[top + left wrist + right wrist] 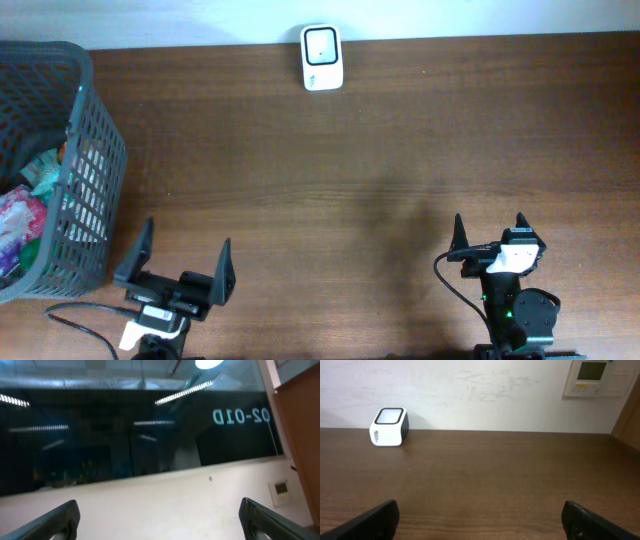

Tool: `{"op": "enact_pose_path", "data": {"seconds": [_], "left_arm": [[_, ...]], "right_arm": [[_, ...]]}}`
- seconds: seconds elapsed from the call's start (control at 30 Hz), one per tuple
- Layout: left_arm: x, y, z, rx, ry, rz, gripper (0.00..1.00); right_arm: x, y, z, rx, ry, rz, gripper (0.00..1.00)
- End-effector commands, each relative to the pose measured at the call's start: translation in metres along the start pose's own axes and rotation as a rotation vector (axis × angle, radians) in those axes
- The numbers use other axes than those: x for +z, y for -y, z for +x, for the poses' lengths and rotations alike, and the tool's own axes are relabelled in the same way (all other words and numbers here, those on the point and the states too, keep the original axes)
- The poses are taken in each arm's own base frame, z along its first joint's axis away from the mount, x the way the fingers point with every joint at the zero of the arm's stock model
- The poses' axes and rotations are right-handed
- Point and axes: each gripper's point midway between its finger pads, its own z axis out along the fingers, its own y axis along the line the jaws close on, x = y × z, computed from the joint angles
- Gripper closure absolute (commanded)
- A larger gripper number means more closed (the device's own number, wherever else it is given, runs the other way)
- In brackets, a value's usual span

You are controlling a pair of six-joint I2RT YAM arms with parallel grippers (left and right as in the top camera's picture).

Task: Scan the item barcode
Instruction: 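Reach the left gripper into the basket and grasp the pink tissue pack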

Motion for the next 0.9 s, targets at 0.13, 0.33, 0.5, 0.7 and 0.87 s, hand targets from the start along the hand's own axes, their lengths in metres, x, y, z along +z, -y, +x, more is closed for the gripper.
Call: {"op": "enact_pose_path", "data": {"seconds": [0.13,0.33,0.5,0.7,0.87], "left_arm": [[0.082,-0.033,-0.071,-0.02,-0.486,-0.053,0.01],[0.163,-0.097,-0.043,-0.095,-0.861,-0.266,0.01],[0.167,-0.228,0.007,-0.221,-1.088,-0.685,0.01],[0.047,-0.334,0.071,-0.323,-1.364,-1.072,0.01],[-0.07,-0.361,0.134,-0.273,-1.804,-1.335,0.07]], "right_arm": [[0.0,-0.002,0.003,0.008,-0.003,-0.008,0.01],[0.0,-0.002,0.003,0.008,-0.003,-0.008,0.01],[0.0,-0.002,0.003,0.008,-0.003,-0.008,0.01],[0.0,-0.002,0.003,0.008,-0.002,-0.008,0.01],[0.0,-0.002,0.003,0.008,-0.003,-0.008,0.01]]}}
